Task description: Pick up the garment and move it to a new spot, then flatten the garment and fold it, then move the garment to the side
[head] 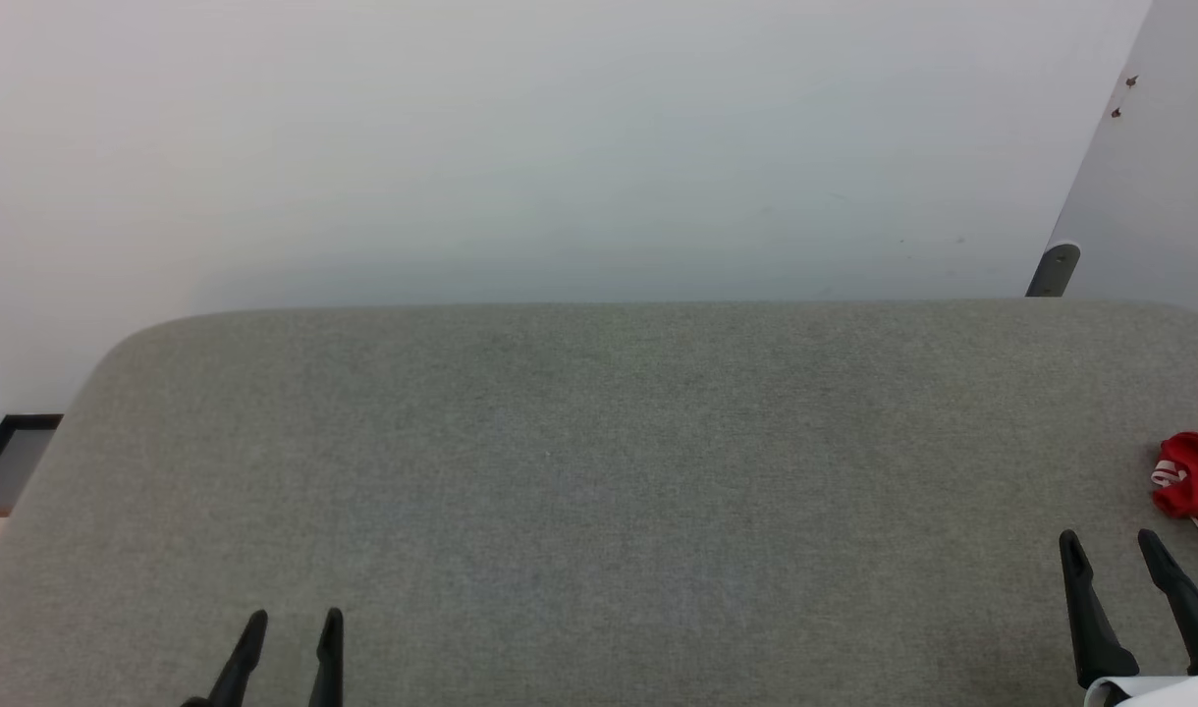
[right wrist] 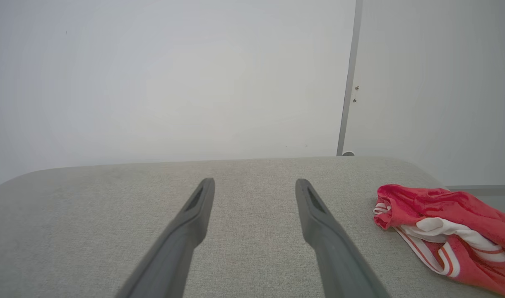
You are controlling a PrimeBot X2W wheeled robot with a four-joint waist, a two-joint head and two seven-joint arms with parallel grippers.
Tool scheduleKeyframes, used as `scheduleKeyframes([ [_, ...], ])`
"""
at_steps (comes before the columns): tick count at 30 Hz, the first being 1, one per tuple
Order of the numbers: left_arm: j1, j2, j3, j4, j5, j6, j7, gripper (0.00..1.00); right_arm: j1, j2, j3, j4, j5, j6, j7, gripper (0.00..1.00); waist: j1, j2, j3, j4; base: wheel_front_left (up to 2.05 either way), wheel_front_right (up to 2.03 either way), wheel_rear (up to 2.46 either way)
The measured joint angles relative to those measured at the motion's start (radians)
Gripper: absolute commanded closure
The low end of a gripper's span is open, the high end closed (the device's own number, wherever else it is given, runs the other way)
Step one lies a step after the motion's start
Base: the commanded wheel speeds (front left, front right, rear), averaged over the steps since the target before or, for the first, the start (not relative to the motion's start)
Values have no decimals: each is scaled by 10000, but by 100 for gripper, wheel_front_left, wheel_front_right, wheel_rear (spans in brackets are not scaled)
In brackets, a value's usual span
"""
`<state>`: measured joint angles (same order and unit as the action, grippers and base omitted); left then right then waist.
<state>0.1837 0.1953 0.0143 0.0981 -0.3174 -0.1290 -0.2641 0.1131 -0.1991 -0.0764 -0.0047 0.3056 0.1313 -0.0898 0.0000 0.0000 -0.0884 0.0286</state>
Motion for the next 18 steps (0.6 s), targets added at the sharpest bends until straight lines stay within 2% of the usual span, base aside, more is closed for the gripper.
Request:
scheduleKeyframes([
  [18,-83,-86,50,31,4,0,0,0,65,224,-63,-161,-65,0,52,0,0,0,-46,20,0,0,0],
])
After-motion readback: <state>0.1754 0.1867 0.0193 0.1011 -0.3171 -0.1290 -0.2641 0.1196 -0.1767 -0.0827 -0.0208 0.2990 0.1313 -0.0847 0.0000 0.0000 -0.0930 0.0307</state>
